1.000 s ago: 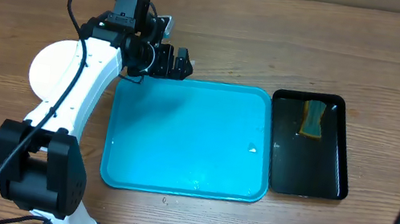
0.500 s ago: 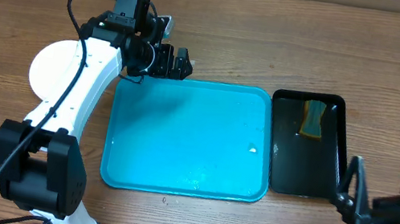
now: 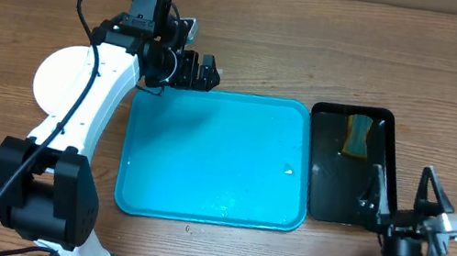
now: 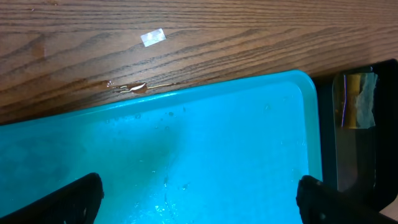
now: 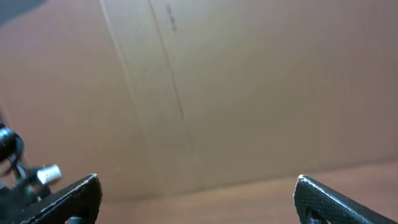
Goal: Clean dirty plates on tray and stack at the side
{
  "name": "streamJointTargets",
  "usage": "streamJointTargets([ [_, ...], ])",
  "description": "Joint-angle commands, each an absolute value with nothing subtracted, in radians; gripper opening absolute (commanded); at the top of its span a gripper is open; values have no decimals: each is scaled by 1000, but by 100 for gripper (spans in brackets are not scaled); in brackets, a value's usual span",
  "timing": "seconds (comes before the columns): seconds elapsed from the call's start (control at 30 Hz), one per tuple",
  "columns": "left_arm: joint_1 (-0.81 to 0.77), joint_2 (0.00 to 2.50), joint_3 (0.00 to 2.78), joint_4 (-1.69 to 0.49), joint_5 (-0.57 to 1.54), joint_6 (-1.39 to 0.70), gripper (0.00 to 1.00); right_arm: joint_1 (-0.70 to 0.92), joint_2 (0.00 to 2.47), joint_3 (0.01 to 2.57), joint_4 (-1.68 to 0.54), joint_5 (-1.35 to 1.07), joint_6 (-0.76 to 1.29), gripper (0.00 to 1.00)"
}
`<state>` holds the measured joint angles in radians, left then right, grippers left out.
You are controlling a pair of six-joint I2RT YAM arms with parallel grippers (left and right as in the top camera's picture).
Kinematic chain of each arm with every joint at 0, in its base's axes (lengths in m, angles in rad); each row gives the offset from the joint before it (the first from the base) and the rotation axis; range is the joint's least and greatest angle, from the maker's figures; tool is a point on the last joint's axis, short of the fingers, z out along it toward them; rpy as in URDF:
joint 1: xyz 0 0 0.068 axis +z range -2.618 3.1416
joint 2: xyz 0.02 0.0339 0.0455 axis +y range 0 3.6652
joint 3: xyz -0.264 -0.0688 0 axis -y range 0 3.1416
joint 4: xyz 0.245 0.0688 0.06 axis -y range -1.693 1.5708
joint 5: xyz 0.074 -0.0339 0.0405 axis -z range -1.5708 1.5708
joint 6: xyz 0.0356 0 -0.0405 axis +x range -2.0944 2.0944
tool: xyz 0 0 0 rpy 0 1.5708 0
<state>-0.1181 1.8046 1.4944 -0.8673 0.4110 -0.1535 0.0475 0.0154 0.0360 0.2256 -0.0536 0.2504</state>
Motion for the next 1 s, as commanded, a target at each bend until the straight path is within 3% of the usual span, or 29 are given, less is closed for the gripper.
streamJointTargets([
  [0.0,-120,1795,1510,-867,408,-138,100,44,3,8,196,-55,249,100],
  [0.47,-120,1795,1510,-867,408,-138,100,44,3,8,-73,-133,-146,100],
  [0.97,-120,1795,1510,-867,408,-138,100,44,3,8,-73,-133,-161,100],
])
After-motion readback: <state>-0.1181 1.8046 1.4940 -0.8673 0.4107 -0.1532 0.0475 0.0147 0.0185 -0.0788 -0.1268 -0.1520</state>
